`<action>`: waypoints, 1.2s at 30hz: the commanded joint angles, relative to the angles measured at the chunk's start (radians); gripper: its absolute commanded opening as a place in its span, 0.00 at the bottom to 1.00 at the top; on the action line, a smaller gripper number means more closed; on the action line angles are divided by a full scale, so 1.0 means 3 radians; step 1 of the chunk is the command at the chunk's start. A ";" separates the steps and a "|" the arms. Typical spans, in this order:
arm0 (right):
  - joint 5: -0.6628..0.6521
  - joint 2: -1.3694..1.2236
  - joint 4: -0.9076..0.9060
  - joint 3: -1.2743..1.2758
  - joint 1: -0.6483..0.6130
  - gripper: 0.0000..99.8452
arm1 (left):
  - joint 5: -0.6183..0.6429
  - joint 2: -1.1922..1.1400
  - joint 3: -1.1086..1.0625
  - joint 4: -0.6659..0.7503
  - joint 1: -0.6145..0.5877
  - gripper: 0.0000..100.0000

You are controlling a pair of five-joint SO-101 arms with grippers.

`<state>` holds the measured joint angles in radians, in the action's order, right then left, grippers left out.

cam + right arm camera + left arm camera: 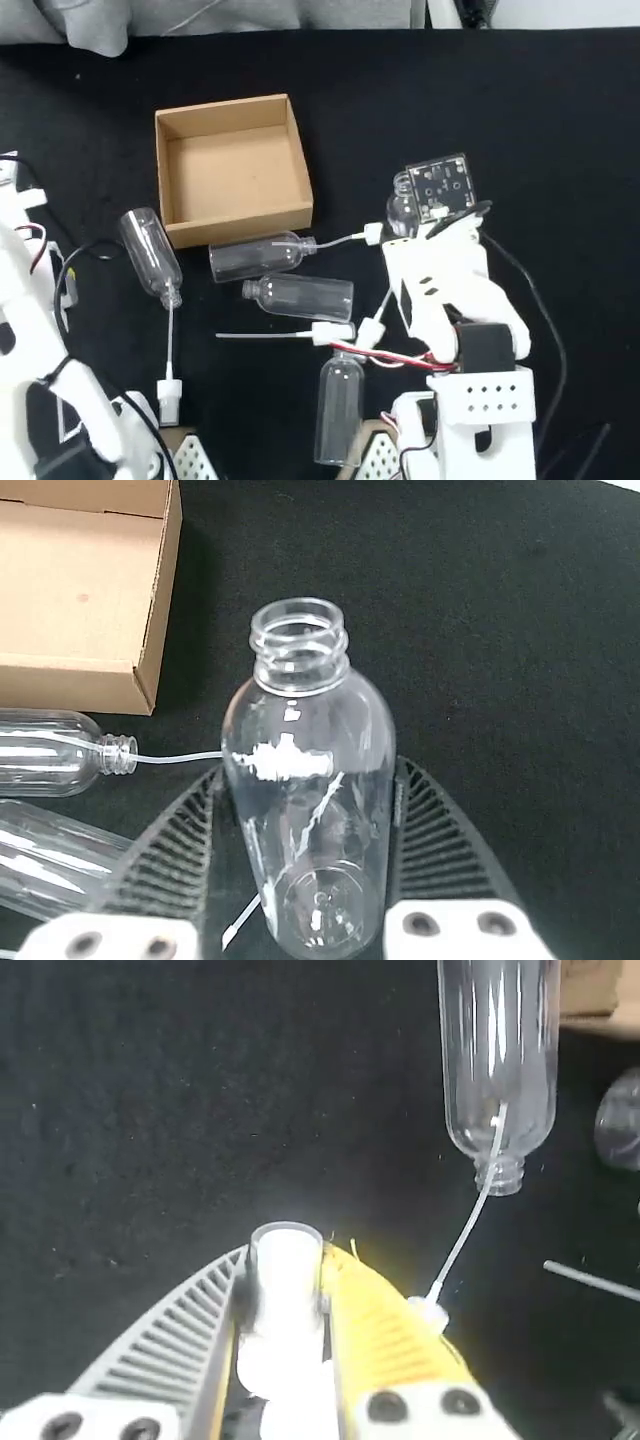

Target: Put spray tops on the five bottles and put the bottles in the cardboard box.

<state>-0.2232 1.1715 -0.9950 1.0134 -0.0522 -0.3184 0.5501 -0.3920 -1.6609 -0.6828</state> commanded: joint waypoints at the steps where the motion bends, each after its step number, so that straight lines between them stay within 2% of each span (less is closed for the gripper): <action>1: 0.0031 0.0059 0.0097 -0.0028 0.0066 0.09 | 0.0414 0.0281 0.0212 0.0015 0.0038 0.03; 11: 0.0031 0.0059 0.0107 -0.0003 0.0066 0.09 | 0.1028 0.0675 0.0197 0.0251 0.0059 0.03; 26: 0.0031 0.0059 0.0194 0.0079 -0.0051 0.09 | 0.1928 0.0711 0.0207 0.0245 0.0601 0.03; 36: 0.0031 0.0059 0.0199 0.0079 -0.0046 0.09 | 0.2097 0.0711 0.0187 0.0230 0.0601 0.03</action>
<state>-0.2232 1.1715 -0.9659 1.0411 -0.0522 0.2984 0.7327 -0.3920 -1.6042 -0.5125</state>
